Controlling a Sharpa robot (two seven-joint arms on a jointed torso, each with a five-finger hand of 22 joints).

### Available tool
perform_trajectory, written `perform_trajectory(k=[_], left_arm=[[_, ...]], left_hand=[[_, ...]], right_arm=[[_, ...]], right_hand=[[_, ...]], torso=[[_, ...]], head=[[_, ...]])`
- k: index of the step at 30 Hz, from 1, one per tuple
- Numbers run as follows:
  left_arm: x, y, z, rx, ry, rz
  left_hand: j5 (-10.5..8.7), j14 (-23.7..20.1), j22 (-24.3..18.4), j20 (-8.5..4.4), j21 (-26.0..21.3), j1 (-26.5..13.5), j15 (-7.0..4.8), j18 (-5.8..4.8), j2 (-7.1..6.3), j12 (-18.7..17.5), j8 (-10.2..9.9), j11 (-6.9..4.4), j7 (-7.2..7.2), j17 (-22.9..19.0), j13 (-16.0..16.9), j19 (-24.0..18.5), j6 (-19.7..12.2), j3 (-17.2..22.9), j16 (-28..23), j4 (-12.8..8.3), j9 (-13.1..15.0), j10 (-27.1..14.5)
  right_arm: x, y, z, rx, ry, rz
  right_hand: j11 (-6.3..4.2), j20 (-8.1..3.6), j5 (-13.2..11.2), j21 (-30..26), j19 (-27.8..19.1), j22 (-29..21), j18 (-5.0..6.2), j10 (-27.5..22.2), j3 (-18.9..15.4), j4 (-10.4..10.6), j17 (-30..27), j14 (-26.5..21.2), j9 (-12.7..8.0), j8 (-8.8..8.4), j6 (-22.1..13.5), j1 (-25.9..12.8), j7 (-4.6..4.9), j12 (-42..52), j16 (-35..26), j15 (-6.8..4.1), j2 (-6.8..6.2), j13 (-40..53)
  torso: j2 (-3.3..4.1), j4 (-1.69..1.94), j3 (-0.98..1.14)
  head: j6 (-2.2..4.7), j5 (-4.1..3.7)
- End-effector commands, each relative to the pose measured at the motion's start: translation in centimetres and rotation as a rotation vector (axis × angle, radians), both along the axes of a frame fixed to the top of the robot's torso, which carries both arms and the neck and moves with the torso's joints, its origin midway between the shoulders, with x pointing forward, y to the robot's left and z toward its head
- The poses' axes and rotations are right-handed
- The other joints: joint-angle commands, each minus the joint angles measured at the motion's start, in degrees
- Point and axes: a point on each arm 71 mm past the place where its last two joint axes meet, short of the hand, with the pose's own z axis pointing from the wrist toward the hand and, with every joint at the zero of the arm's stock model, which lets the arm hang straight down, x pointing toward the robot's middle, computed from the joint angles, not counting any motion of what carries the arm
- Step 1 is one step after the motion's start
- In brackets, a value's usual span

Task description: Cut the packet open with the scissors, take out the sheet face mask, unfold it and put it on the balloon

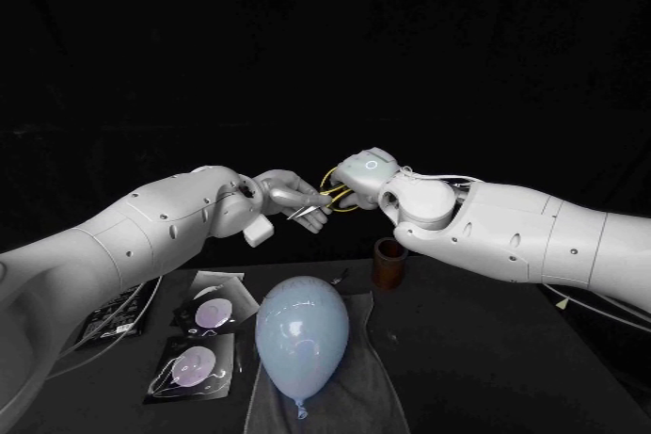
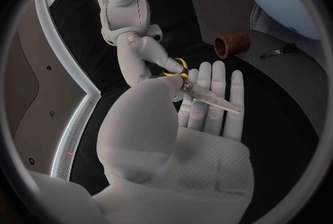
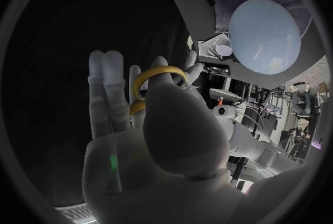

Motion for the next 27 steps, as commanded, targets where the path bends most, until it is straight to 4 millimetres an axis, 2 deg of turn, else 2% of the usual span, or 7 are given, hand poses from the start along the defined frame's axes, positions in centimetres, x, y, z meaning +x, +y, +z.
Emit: perform_trajectory(k=[1, 4, 9, 16, 19, 23, 27], left_arm=[[0.1, 0.5, -0.5, 0.04, 0.038, 0.036], [0.1, 0.6, -0.5, 0.045, 0.039, 0.042], [0.1, 0.7, -0.6, 0.05, 0.041, 0.048], [0.2, 0.9, -0.6, 0.055, 0.042, 0.055], [0.2, 0.9, -0.6, 0.056, 0.043, 0.056], [0.2, 1.0, -0.7, 0.059, 0.046, 0.058], [0.2, 1.1, -0.7, 0.062, 0.048, 0.059]], left_hand=[[0.2, 0.33, 0.04, -0.17, 0.38, -1.04, 0.0, 0.44, 0.37, 0.09, -0.01, -0.88, 0.02, 0.19, 0.1, 0.46, 0.48, 8.13, -0.42, -7.78, 0.2, 1.4], [0.19, 0.38, 0.06, -0.17, 0.42, -1.52, -0.01, 0.44, 0.34, 0.09, 0.03, -0.89, 0.03, 0.32, 0.1, 0.48, 0.47, 8.55, -0.48, -8.17, 0.38, 1.46], [0.19, 0.52, 0.07, -0.18, 0.48, -2.37, -0.05, 0.44, 0.33, 0.15, 0.14, -0.93, 0.01, 0.55, 0.13, 0.47, 0.53, 9.2, -0.54, -8.8, 0.72, 1.65], [0.19, 0.66, 0.08, -0.21, 0.52, -2.9, -0.1, 0.46, 0.3, 0.19, 0.24, -0.98, -0.05, 0.72, 0.16, 0.46, 0.58, 9.6, -0.55, -9.26, 0.98, 1.8], [0.19, 0.71, 0.08, -0.22, 0.53, -3.1, -0.12, 0.47, 0.33, 0.2, 0.28, -1.0, -0.06, 0.78, 0.16, 0.45, 0.6, 9.76, -0.56, -9.43, 1.08, 1.86], [0.19, 0.77, 0.08, -0.23, 0.55, -3.3, -0.14, 0.48, 0.33, 0.22, 0.33, -1.02, -0.08, 0.85, 0.18, 0.45, 0.63, 9.9, -0.57, -9.59, 1.19, 1.93], [0.19, 0.82, 0.09, -0.25, 0.58, -3.48, -0.16, 0.5, 0.34, 0.24, 0.36, -1.04, -0.1, 0.91, 0.18, 0.46, 0.65, 10.03, -0.57, -9.75, 1.29, 1.99]], right_arm=[[-0.6, 0.3, 0.5, 0.053, -0.009, 0.076], [-0.7, 0.0, 0.5, 0.077, 0.006, 0.089], [-0.9, -0.5, 0.4, 0.114, 0.053, 0.107], [-0.9, -0.9, -0.2, 0.133, 0.161, 0.102], [-0.9, -1.0, -0.3, 0.138, 0.195, 0.102], [-0.8, -1.1, -0.4, 0.151, 0.218, 0.113], [-0.9, -1.2, -0.3, 0.168, 0.218, 0.135]], right_hand=[[-0.21, 1.12, -0.16, -4.23, -0.07, -4.51, 3.41, -0.4, 4.32, 0.03, -1.8, -8.08, -1.07, -0.94, 0.49, -1.59, -0.4, -0.05, -4.93, -5.8, -2.48, -2.03], [0.03, 2.41, -0.16, -8.07, 0.16, -11.66, 3.54, -0.62, 11.68, -0.04, -4.0, -8.6, -2.33, -2.01, 0.54, -4.77, -0.93, 0.19, -12.31, -4.27, -6.35, -4.69], [0.4, 4.36, -0.3, -8.01, -4.66, -19.16, 3.41, -2.84, 17.12, -0.05, -6.46, -12.84, -3.77, -2.34, -1.93, -7.84, -2.6, -0.07, -19.63, -1.12, -9.98, -7.18], [-0.28, 7.88, -0.21, -7.74, -13.4, -27.96, 2.79, -8.84, 20.99, -0.03, -10.68, -20.17, -5.19, -2.4, -4.78, -8.97, -3.47, -0.36, -27.76, 3.74, -11.16, -8.81], [-0.81, 9.41, -0.2, -8.2, -24.48, -33.51, 1.89, -11.82, 20.79, -0.01, -12.84, -22.74, -5.84, -2.43, -6.7, -9.04, -4.17, -0.42, -30.52, 5.71, -11.2, -8.81], [-0.32, 9.87, -0.22, -8.64, -34.9, -38.51, 1.17, -13.77, 19.44, 0.1, -15.2, -25.04, -6.52, -2.3, -8.2, -8.56, -4.62, -0.4, -32.91, 6.5, -12.15, -8.77], [0.2, 9.95, -0.21, -8.77, -38.82, -40.39, -0.2, -13.68, 18.26, 0.16, -16.84, -27.24, -6.8, -1.8, -7.47, -8.47, -4.26, -0.31, -34.19, 3.24, -12.78, -8.72]], torso=[[0.02, 0.0, 0.0], [0.03, 0.0, -0.01], [0.01, -0.04, 0.0], [0.03, -0.03, -0.01], [0.05, -0.02, 0.0], [0.03, 0.03, 0.0], [0.02, -0.03, -0.02]], head=[[-0.01, 0.12], [-0.05, 0.13], [-0.13, 0.23], [-0.29, 0.26], [-0.33, 0.23], [-0.39, 0.21], [-0.45, 0.2]])
